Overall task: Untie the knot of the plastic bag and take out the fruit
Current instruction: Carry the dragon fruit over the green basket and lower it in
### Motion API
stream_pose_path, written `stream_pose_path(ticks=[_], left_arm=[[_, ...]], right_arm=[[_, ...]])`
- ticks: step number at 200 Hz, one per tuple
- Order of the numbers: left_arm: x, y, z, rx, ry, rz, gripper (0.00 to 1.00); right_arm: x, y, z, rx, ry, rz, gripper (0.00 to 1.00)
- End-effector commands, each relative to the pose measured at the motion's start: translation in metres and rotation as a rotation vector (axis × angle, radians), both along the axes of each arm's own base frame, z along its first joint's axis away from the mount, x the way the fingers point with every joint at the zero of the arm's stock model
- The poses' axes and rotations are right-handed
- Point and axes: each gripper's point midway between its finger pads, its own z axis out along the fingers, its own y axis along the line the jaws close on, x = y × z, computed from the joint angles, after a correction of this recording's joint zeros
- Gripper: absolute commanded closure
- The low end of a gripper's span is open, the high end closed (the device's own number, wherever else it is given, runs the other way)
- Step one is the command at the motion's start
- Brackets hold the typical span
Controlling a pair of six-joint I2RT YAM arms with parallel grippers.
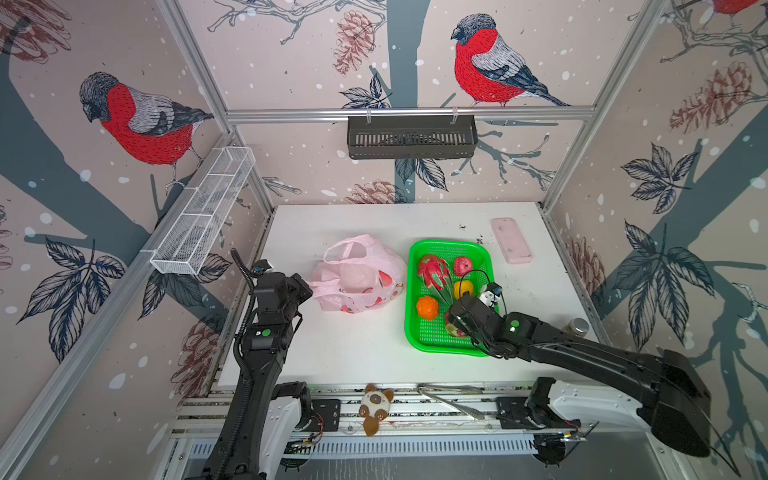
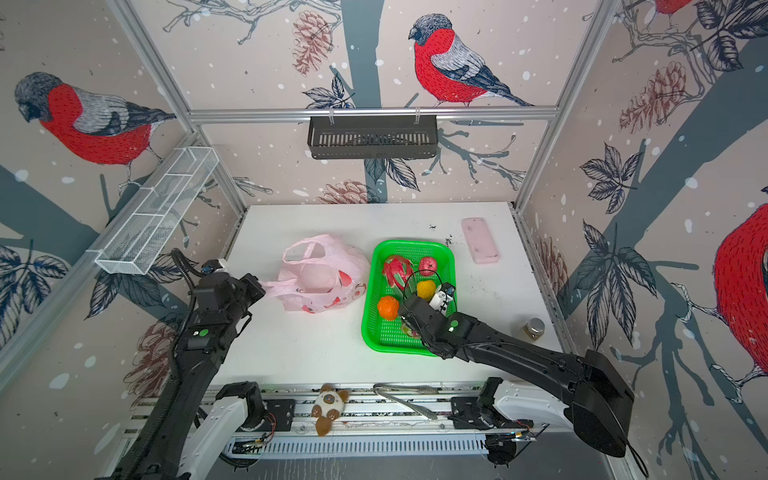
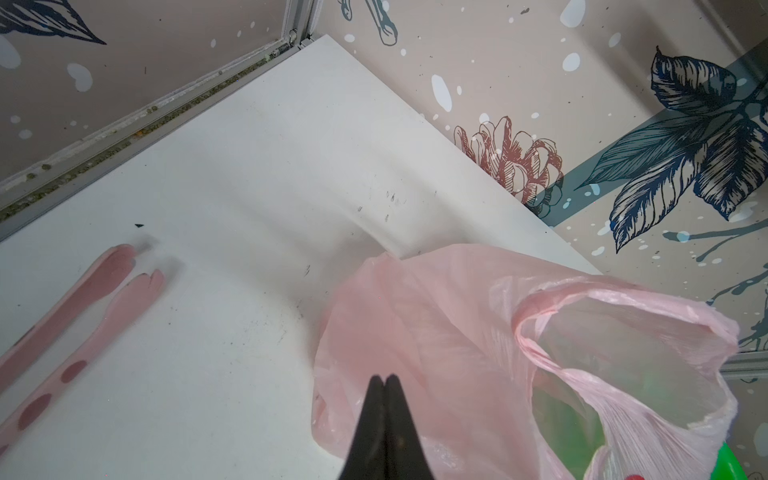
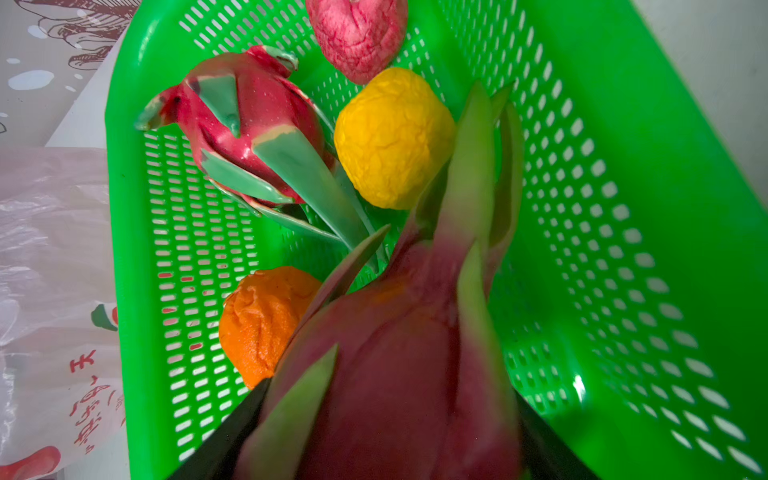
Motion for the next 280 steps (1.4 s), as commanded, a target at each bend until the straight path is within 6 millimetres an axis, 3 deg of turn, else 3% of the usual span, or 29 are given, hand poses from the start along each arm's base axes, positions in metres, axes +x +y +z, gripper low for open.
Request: stream_pose_path(ticks=[1,168,280], left_arm=[[0.004,0.000,0.007,0.016,-0.033,-0.013,1.00],[0.004,0.000,0.007,0.023,-0.027,-0.013,1.00],[0.003,0.000,0.007,0.023,-0.027,-0.012,1.00]], right_arm=[[0.006,0.004,-0.001,0.025,-0.010,-0.014,0.60],[0.020,0.005,-0.044,-0.029,0.063,-0.001,0.44],[0.024,0.008,-0.057,-0.039,0.089,0.006,0.23]])
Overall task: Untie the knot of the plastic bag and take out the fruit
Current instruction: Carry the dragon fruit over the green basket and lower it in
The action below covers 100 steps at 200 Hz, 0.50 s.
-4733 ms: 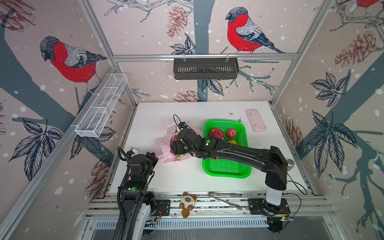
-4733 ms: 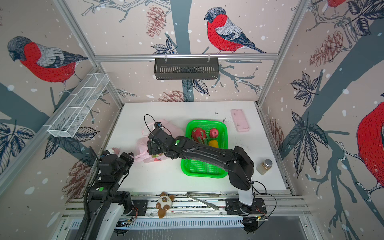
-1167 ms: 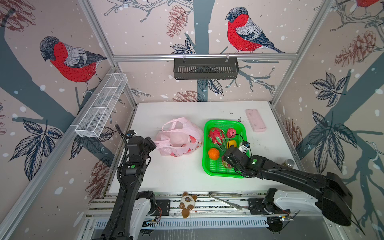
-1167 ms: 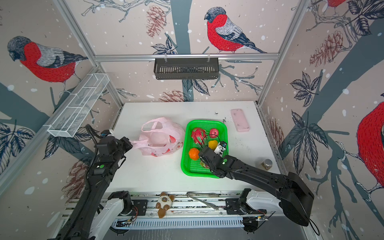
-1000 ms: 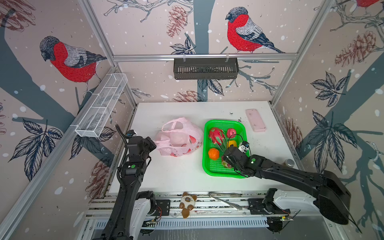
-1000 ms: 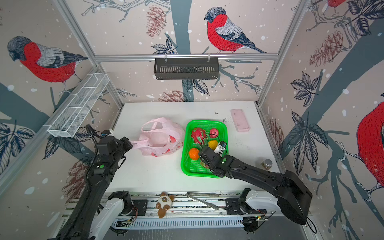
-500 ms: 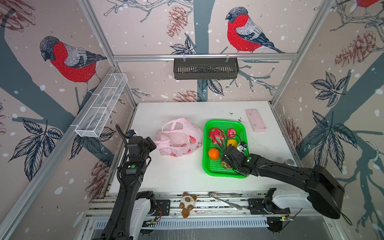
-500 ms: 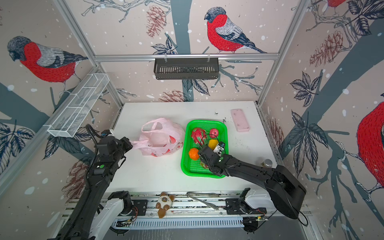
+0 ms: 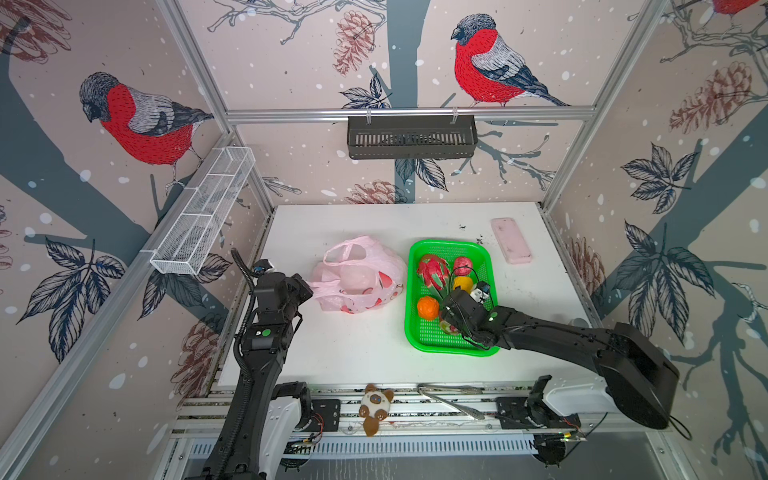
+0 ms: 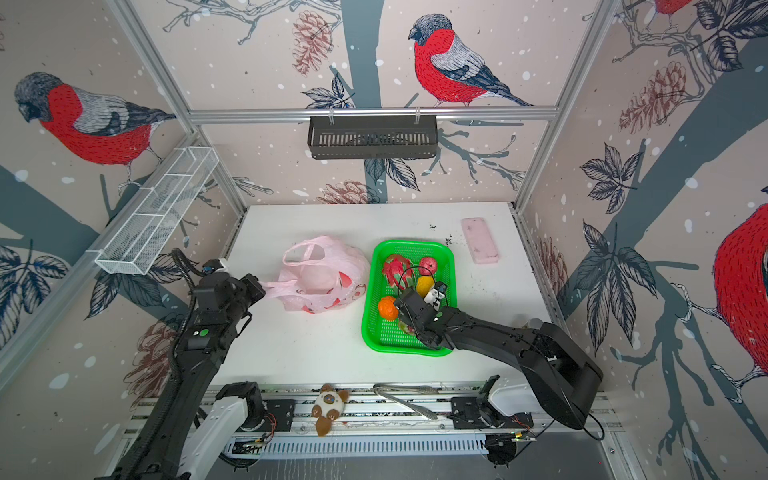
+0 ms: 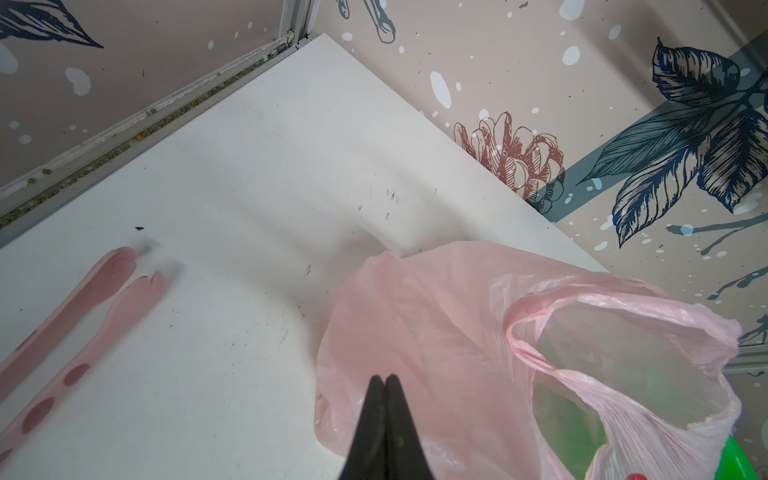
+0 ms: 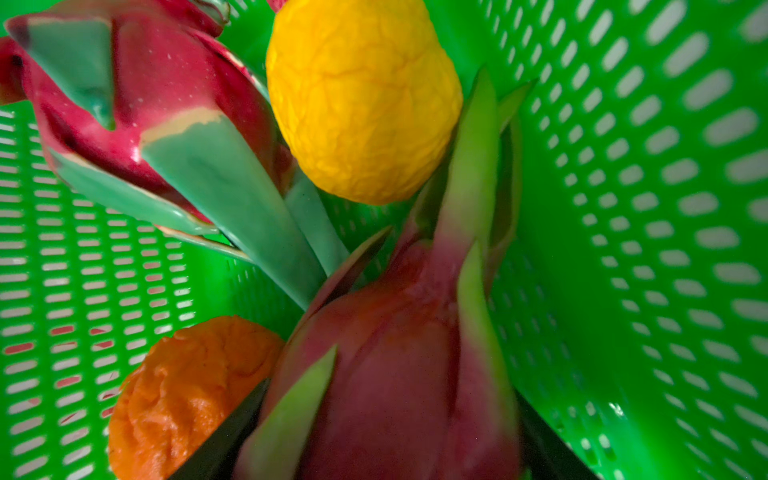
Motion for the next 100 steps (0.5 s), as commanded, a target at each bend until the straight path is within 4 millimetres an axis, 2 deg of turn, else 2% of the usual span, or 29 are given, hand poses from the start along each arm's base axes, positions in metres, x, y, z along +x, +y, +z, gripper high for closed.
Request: stream_pose_path(ticks=[1,52,100], left_arm=[[0.0031,0.0010,0.0074,0.010,-0.031,0.000,1.00],[0.0028,0.0006,0.0073,0.008,-0.031,-0.001,1.00],[0.0028,0.0006,0.0072,0.006,-0.034,0.000,1.00]], right_arm=[[-0.0035,0.0017,-0.0063,-0.001,0.029,0.018,0.23],[-0.0023,0.0038,-0.0083,-0.006,0.038,0.023,0.12],[-0.0028,0.0019,-0.0046,-0.010,0.034,0.017,0.06]])
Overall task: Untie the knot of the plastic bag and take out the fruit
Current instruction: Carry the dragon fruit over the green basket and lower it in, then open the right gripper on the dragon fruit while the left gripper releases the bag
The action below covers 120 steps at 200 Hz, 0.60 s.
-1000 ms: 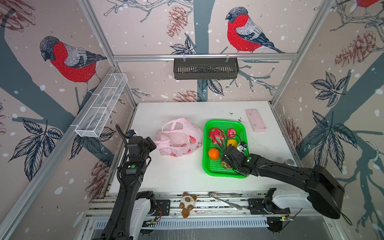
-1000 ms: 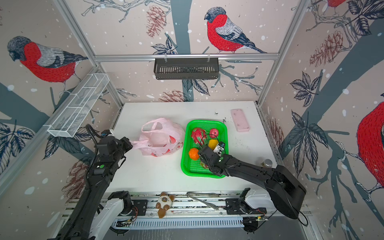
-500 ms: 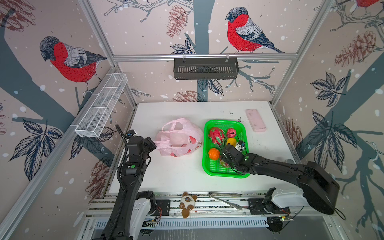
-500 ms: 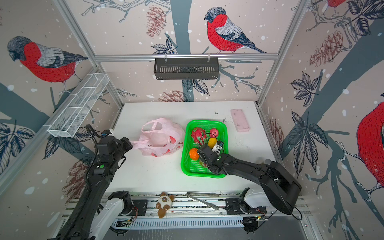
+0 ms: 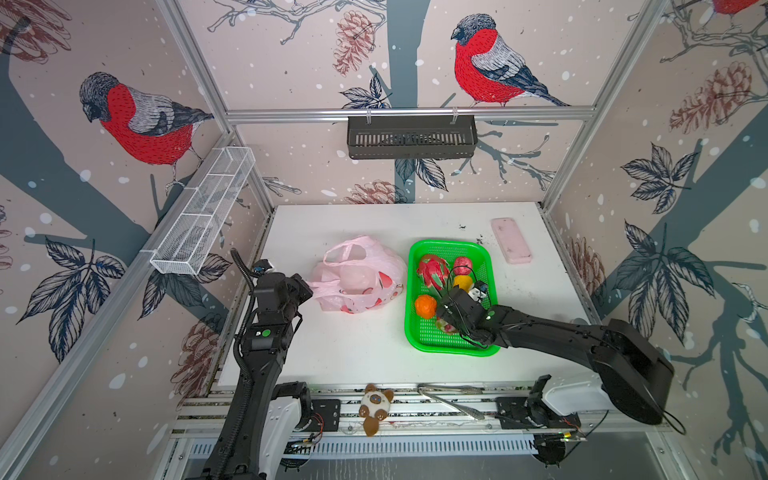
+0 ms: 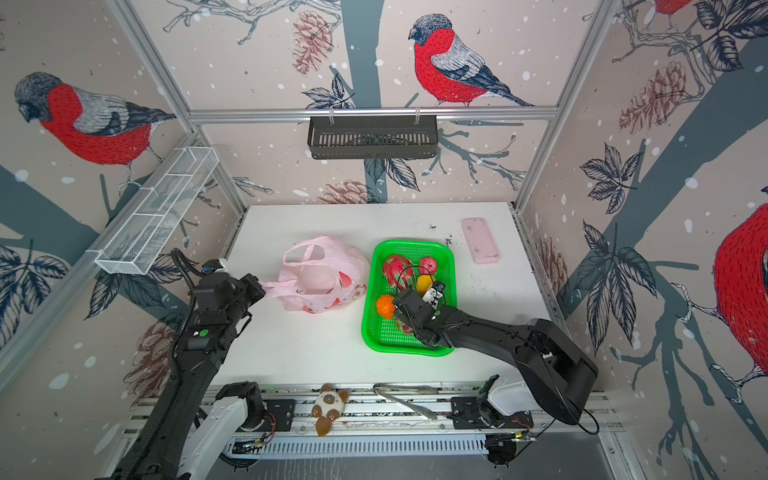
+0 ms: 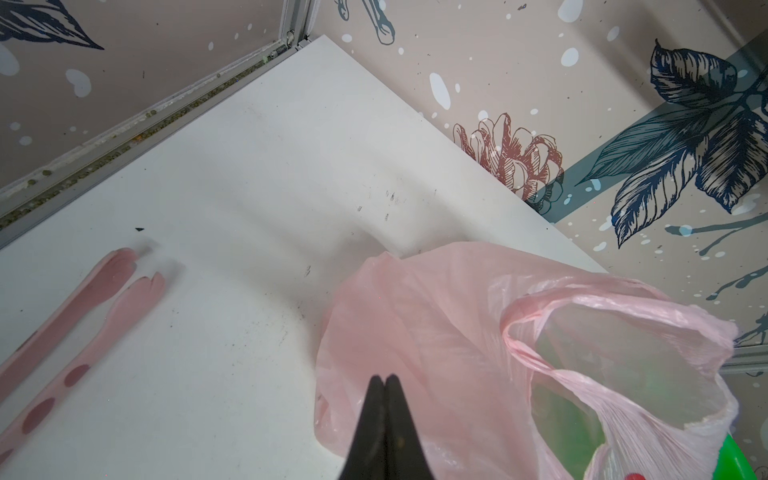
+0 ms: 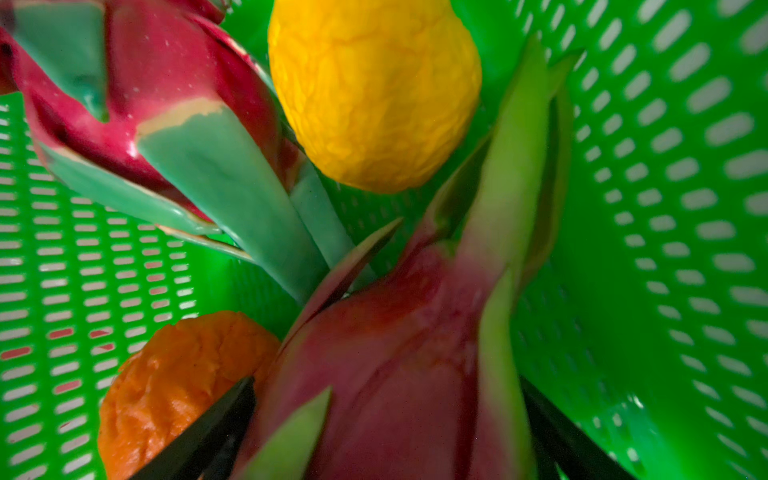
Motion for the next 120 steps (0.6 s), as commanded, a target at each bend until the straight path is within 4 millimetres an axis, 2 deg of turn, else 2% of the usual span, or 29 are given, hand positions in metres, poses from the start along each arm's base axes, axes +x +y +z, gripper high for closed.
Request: stream_pose_path(ticks=[1,42,120], left_arm=[[0.003,0.001,0.006,0.006,-0.030,0.000,1.00],[0.004,0.000,0.006,0.003,-0.031,-0.002,1.00],[0.005,0.000,0.009,0.001,-0.037,-0.004,1.00]], right_arm=[[-0.005,-0.003,-0.002,-0.020,0.024,0.011,0.06],[-0.006,-0.005,0.004,-0.026,0.015,0.009,0.02],[-0.008,-0.006,0.019,-0.032,-0.010,0.002,0.01]])
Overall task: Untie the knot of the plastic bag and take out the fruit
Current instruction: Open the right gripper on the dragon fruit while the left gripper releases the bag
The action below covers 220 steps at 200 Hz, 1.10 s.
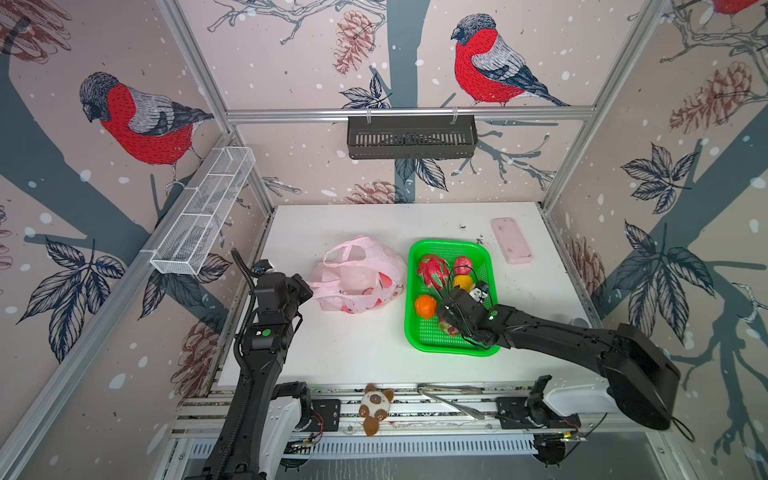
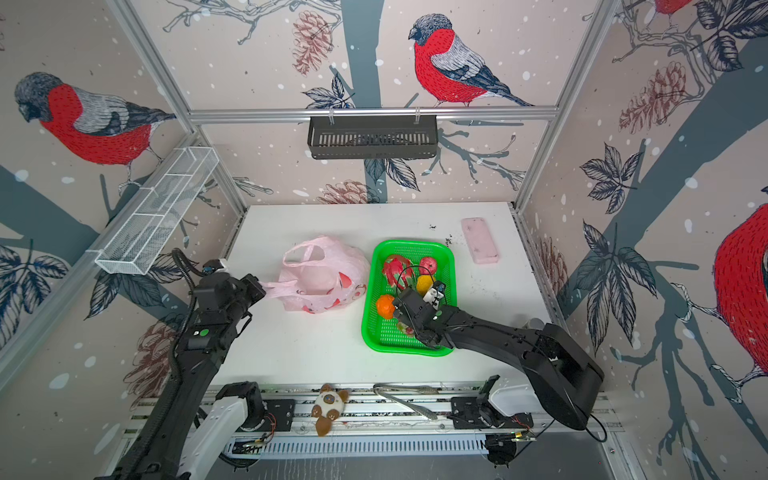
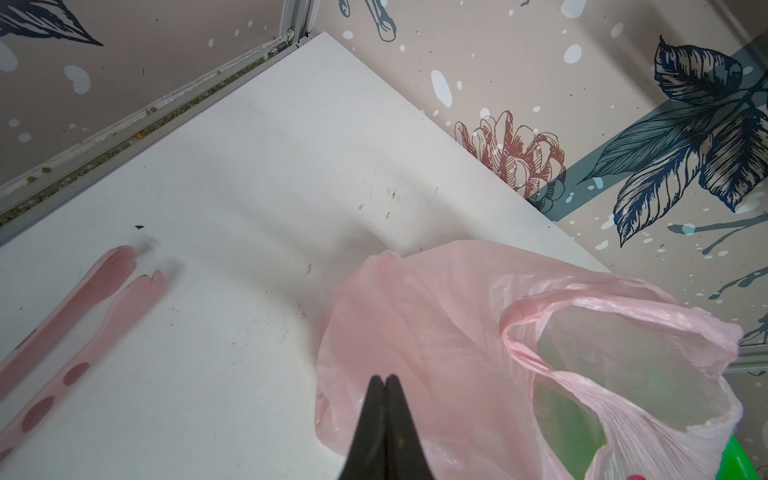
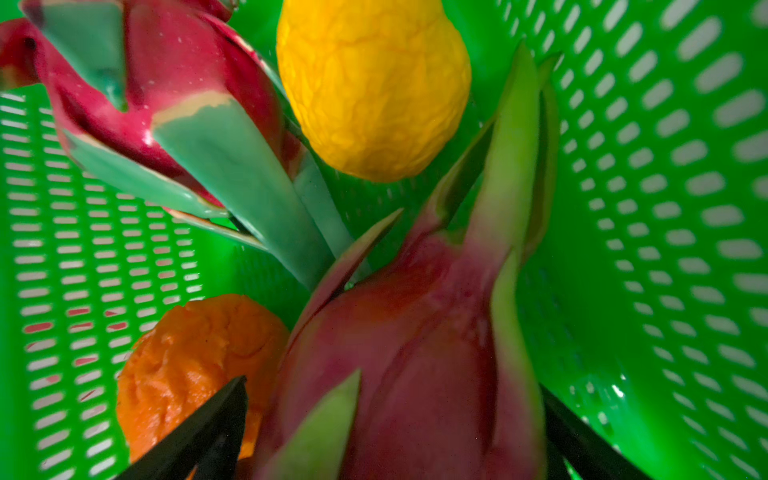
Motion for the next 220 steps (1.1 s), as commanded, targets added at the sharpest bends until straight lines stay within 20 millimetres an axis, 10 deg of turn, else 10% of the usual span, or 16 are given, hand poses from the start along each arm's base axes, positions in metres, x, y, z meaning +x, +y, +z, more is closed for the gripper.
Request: stream_pose_path(ticks=[1,64,138,220], left_arm=[[0.005,0.000,0.011,0.002,-0.045,-0.004,1.00],[0.007,-0.002,0.022,-0.006,-0.063,-0.015,1.00],[0.007,-0.002,0.040,0.025,-0.052,-0.026,0.57],[-0.009,-0.023,0.045,0.012,0.043,-0.160,0.46]], right_arm=[[0.000,-0.005,0.007,-0.021,-0.016,-0.015,0.00],[-0.004,-0.009,0.021,-0.012,-0.042,-0.028,0.00],[-0.007,-0.020,0.040,-0.006,-0.091,-0.052,0.01],[-0.005,-0.028,0.058,-0.009,-0.157,-0.056,0.00]])
